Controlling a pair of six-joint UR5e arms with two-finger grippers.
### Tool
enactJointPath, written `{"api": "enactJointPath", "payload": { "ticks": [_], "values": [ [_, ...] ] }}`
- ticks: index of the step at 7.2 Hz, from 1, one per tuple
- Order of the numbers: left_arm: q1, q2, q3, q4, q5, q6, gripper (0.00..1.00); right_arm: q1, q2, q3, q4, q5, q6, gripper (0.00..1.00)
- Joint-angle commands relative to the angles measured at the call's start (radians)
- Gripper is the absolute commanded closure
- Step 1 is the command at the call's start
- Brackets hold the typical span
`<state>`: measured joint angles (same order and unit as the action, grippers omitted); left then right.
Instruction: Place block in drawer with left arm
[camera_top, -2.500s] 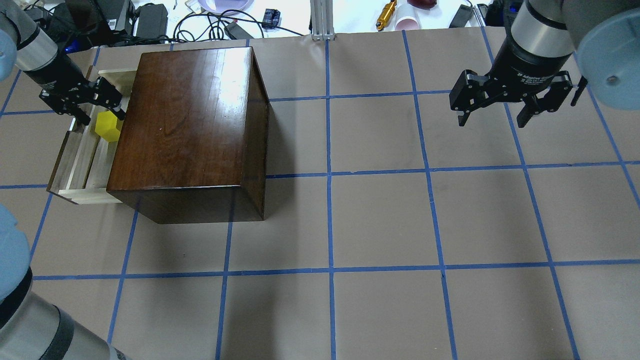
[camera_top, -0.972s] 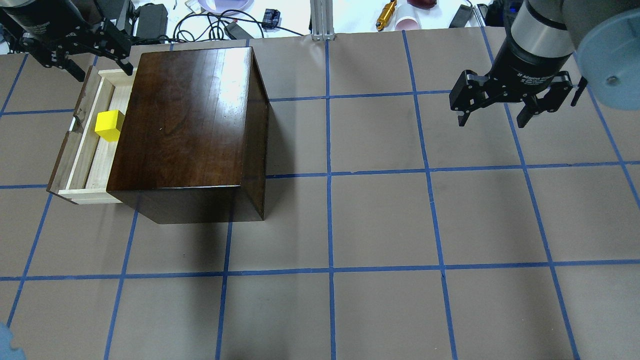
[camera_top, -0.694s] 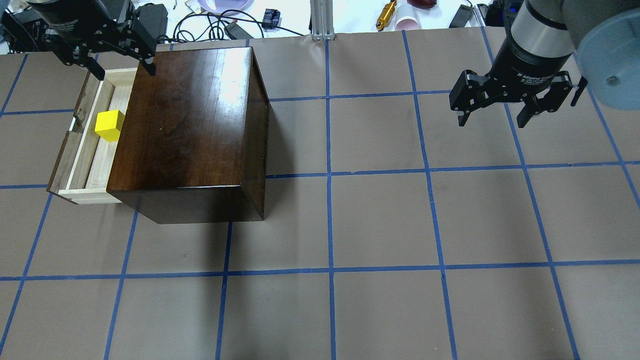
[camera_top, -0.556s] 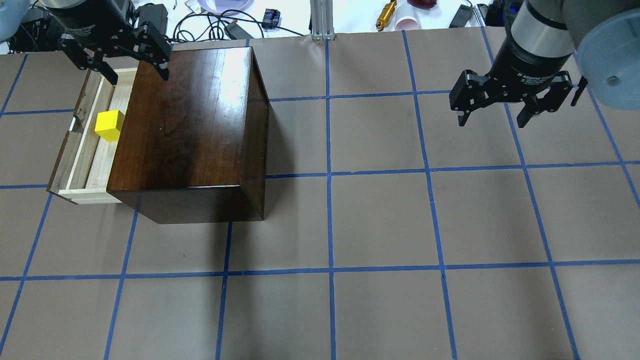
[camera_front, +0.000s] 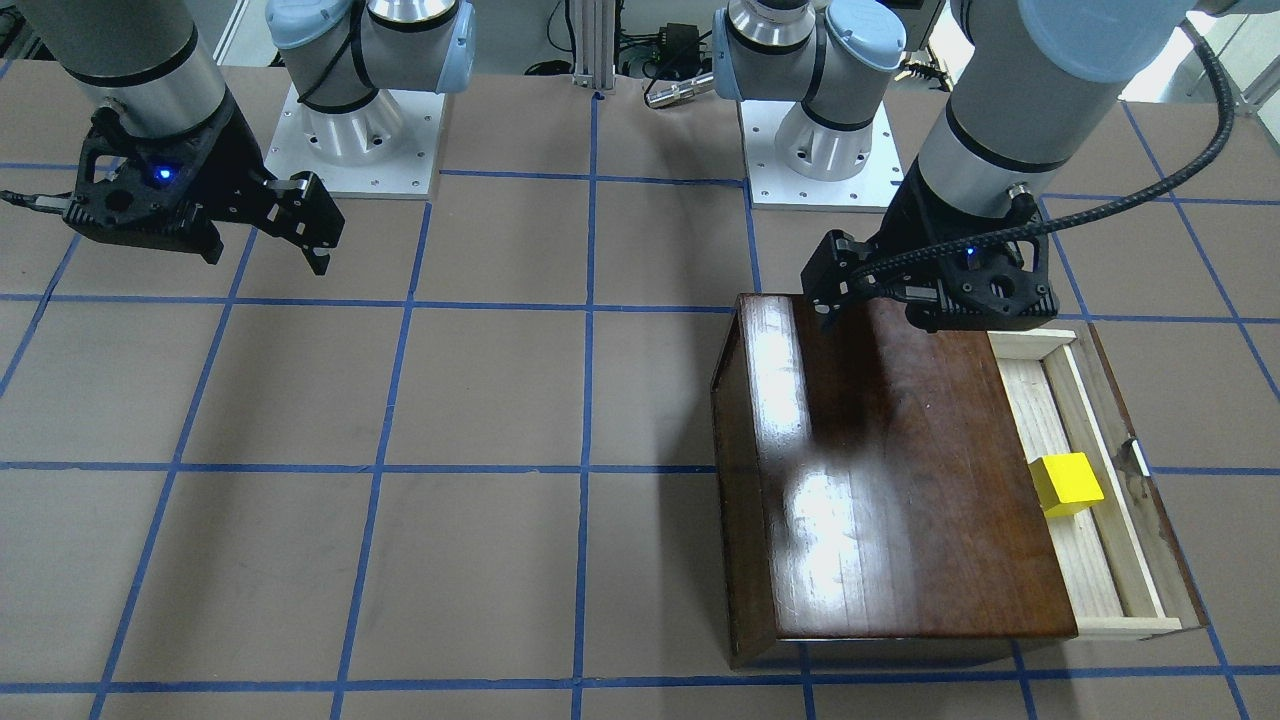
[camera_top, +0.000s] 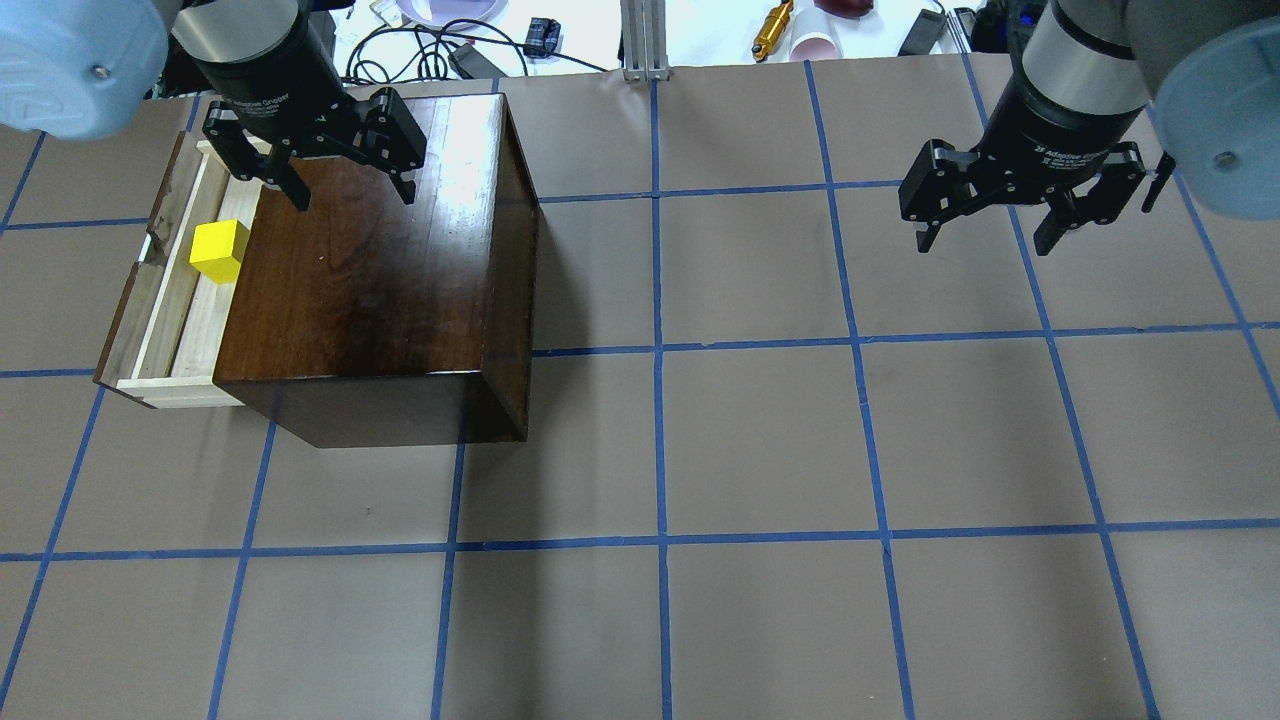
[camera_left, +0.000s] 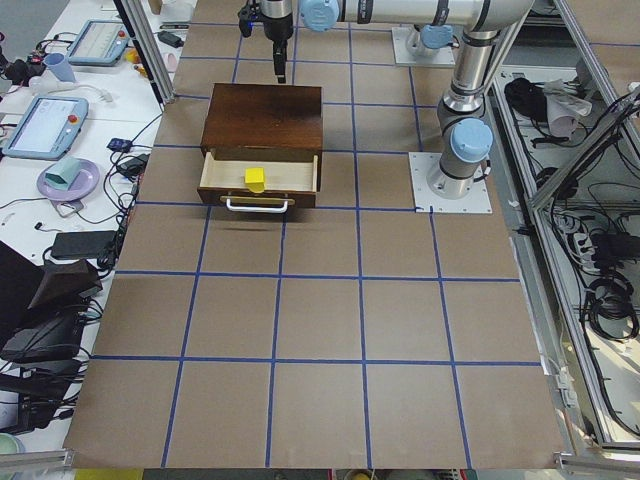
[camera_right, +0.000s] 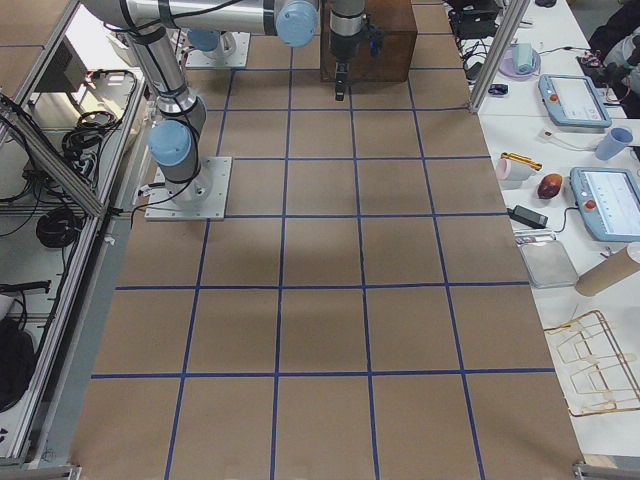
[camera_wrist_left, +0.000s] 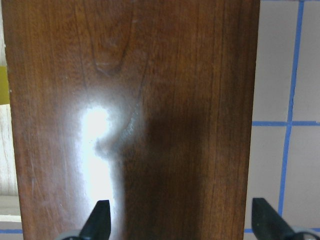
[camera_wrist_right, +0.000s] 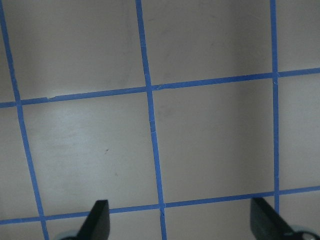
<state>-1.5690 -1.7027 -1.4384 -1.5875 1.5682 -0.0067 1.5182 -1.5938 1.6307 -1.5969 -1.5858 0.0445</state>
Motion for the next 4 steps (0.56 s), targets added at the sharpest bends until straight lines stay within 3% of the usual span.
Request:
{"api": "enactJointPath", "payload": {
  "ticks": [1, 4],
  "values": [
    [0.0, 0.026, -0.033, 0.004, 0.028, 0.004, 0.0, 0.0, 0.0, 0.0, 0.0, 0.0, 0.0, 0.0],
    [0.006, 0.041, -0.057, 0.009, 0.033, 0.004, 0.0, 0.0, 0.0, 0.0, 0.0, 0.0, 0.0, 0.0]
  ]
}}
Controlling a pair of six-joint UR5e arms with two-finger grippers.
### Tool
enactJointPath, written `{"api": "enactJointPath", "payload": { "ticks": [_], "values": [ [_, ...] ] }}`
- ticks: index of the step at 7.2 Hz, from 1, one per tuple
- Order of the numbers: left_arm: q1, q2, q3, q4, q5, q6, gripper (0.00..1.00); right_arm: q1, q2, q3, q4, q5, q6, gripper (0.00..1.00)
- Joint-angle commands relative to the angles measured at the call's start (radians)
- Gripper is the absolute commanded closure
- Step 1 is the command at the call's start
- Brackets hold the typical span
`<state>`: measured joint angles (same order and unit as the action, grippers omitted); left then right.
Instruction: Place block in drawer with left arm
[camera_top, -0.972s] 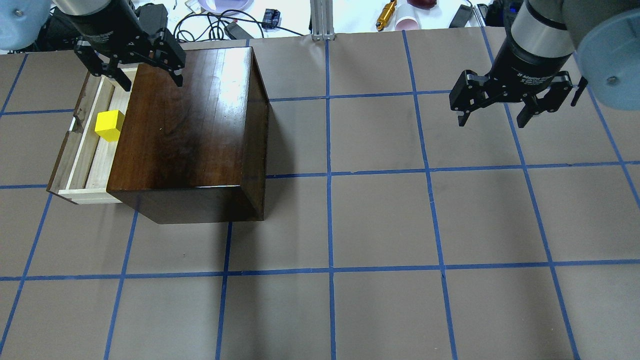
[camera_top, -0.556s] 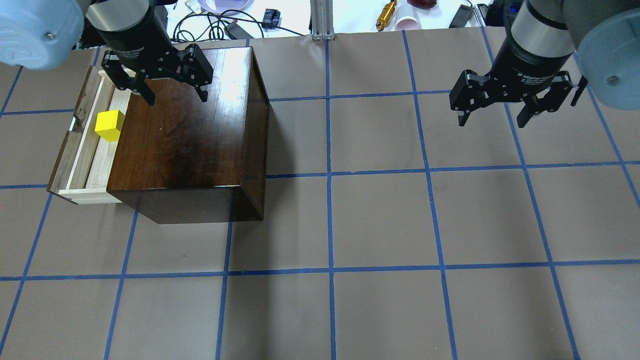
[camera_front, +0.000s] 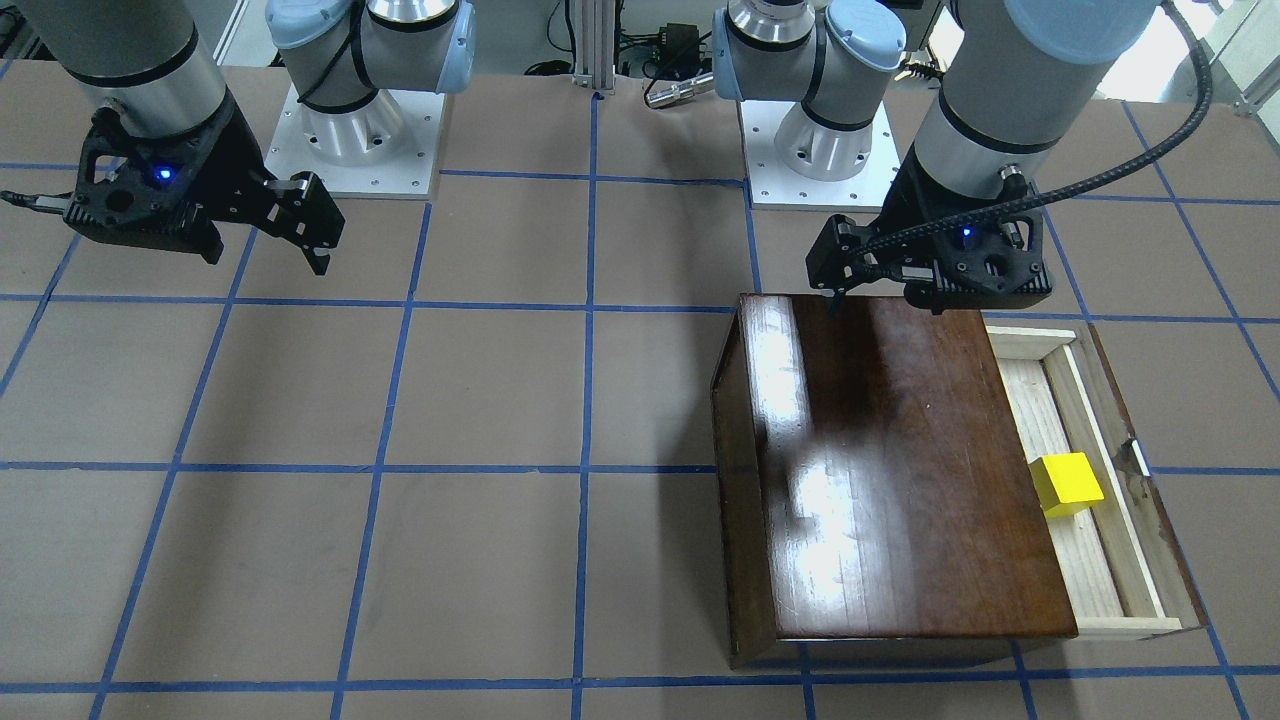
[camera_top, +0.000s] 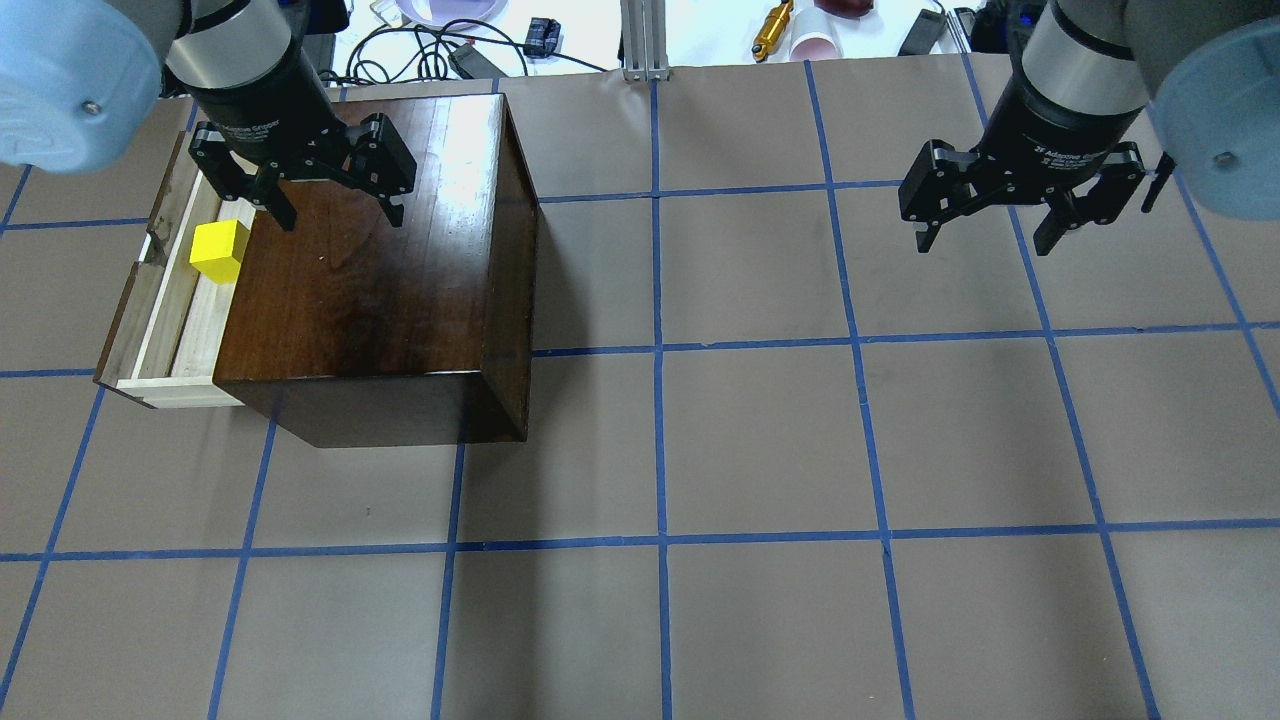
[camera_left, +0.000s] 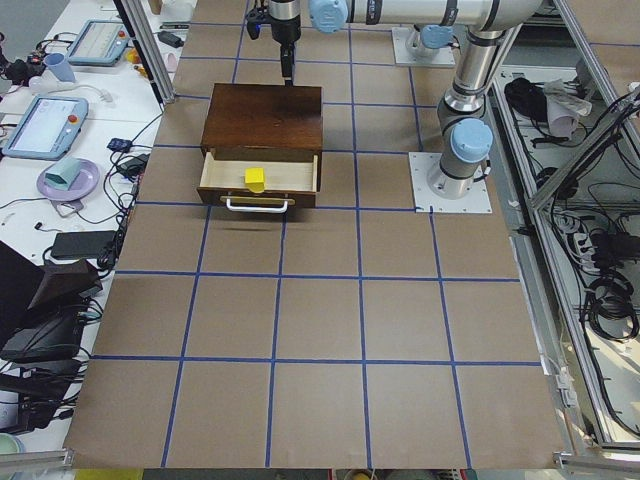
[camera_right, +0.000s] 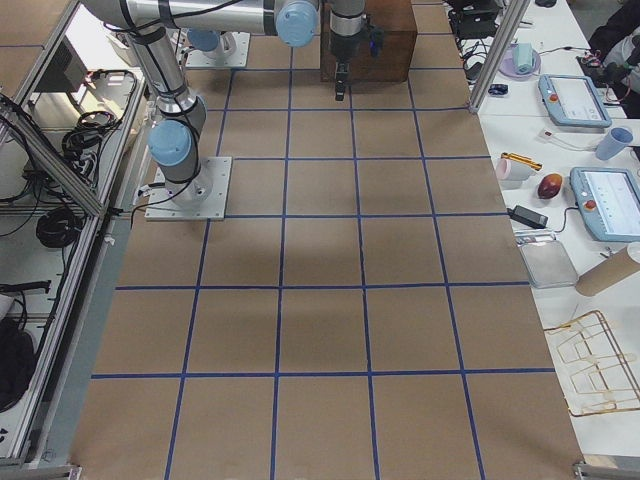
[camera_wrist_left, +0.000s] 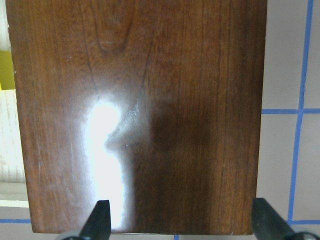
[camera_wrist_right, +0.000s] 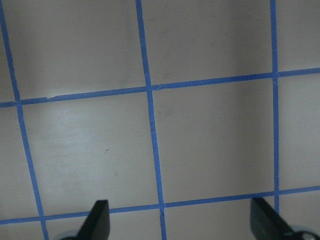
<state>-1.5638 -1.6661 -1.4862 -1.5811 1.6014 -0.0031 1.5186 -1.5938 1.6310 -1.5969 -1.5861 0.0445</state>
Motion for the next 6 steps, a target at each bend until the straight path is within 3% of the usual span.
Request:
{"api": "enactJointPath", "payload": {
  "ticks": [1, 6],
  "values": [
    [0.002, 0.005, -0.015, 0.006, -0.008, 0.002, 0.0, 0.0, 0.0, 0.0, 0.0, 0.0, 0.0, 0.0],
    [0.007, 0.005, -0.02, 0.009, -0.015, 0.002, 0.0, 0.0, 0.0, 0.0, 0.0, 0.0, 0.0, 0.0]
  ]
}}
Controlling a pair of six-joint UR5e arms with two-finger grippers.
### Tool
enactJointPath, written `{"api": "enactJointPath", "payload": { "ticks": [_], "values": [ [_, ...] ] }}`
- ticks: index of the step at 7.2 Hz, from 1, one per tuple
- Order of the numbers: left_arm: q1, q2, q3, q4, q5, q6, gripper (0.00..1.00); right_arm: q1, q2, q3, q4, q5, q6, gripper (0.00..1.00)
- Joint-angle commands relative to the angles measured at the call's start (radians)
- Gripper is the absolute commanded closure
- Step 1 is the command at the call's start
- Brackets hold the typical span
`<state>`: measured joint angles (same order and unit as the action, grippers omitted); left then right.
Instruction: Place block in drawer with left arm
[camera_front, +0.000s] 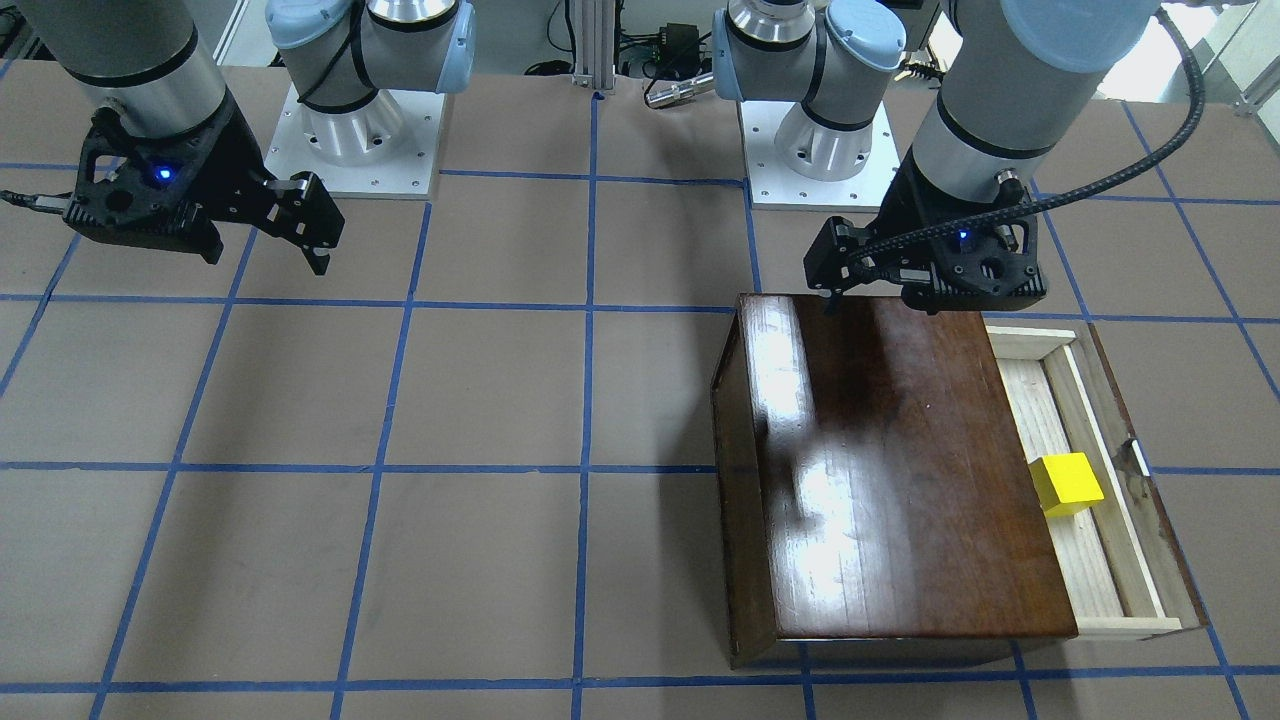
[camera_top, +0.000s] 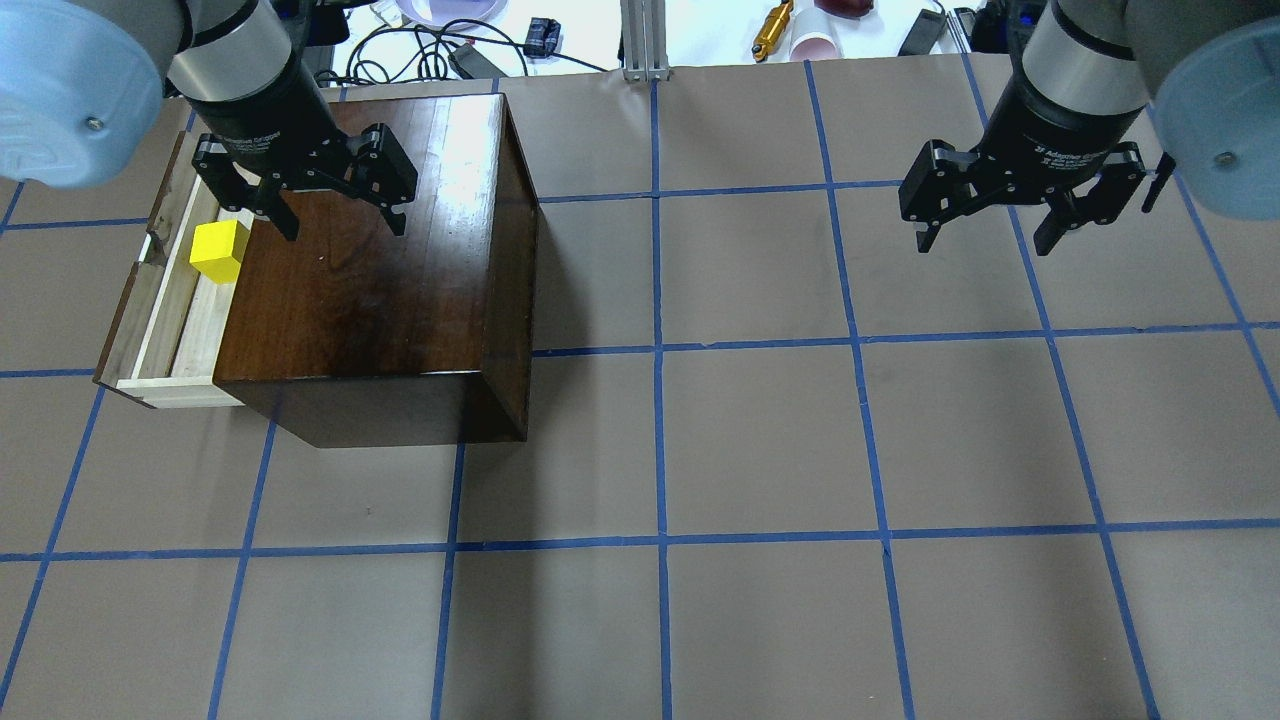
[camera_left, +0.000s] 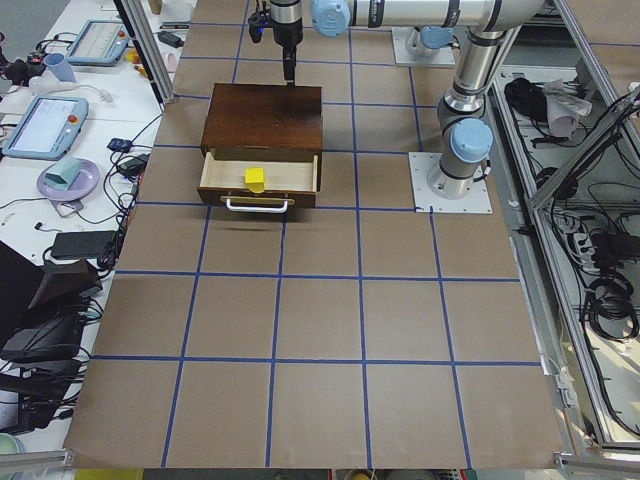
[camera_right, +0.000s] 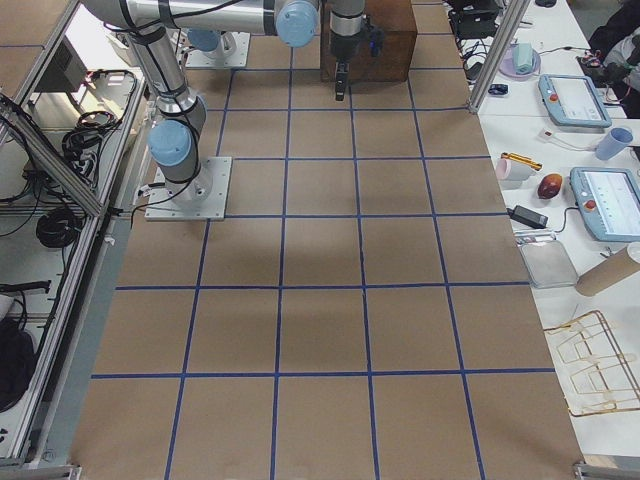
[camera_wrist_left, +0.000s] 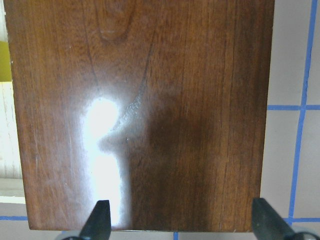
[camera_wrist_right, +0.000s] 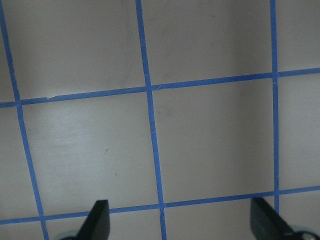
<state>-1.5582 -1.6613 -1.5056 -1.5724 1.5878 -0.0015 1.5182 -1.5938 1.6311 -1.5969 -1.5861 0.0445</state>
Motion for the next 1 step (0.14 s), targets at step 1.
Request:
{"api": "enactJointPath", "payload": {
  "ticks": [1],
  "values": [
    [0.003, 0.002, -0.001, 0.0, -0.002, 0.0, 0.0, 0.0, 0.0, 0.0, 0.0, 0.0, 0.0, 0.0]
  ]
}}
